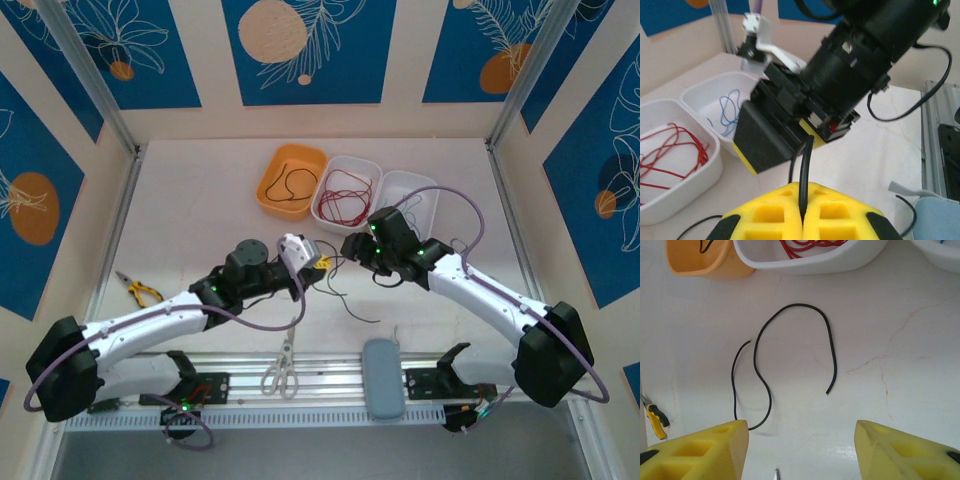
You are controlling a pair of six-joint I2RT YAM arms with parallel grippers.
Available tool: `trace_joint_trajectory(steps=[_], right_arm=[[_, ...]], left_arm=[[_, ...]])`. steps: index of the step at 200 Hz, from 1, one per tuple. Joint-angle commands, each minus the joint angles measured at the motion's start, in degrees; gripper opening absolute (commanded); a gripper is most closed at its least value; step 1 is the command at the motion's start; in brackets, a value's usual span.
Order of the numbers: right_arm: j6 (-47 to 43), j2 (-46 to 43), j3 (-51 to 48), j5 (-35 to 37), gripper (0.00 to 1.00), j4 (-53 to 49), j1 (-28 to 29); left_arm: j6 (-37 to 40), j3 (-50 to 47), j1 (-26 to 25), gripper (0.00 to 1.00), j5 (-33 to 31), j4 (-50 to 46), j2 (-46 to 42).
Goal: Untangle the cables
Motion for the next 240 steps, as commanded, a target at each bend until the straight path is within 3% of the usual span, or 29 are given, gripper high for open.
trace_joint_trajectory(steps=[1, 83, 156, 165, 196, 240], right_arm=[[-0.2, 0.3, 0.0, -1.2, 0.59, -0.7, -0.1], [-1.1, -1.9, 0.4, 2.3, 0.74, -3.3, 0.3], [-2.7, -6.1, 0.5, 7.5, 0.90, -6.9, 2.1], [-2.8, -6.3, 0.6, 7.4, 1.00, -7.0, 2.2], [-3.0, -6.5, 1.1, 8.4, 0.99, -7.7, 2.7], [-2.7, -7.6, 1.3, 10.0, 0.99, -9.3, 2.9]], left_arm=[[-1.0, -0.1, -0.2, 0.00, -3.7, 0.2, -2.7], [3.7, 7.8, 1.5, 0.00, -20.9, -10.1, -5.5], [5.3, 15.7, 9.6, 0.00, -23.1, -12.2, -1.0], [5.0, 17.2, 11.5, 0.00, -22.3, -12.3, 0.3], [2.0, 21.9, 19.0, 0.00, -17.7, -11.6, 5.9], [2.5, 27.4, 23.8, 0.00, -19.9, -9.5, 14.3]])
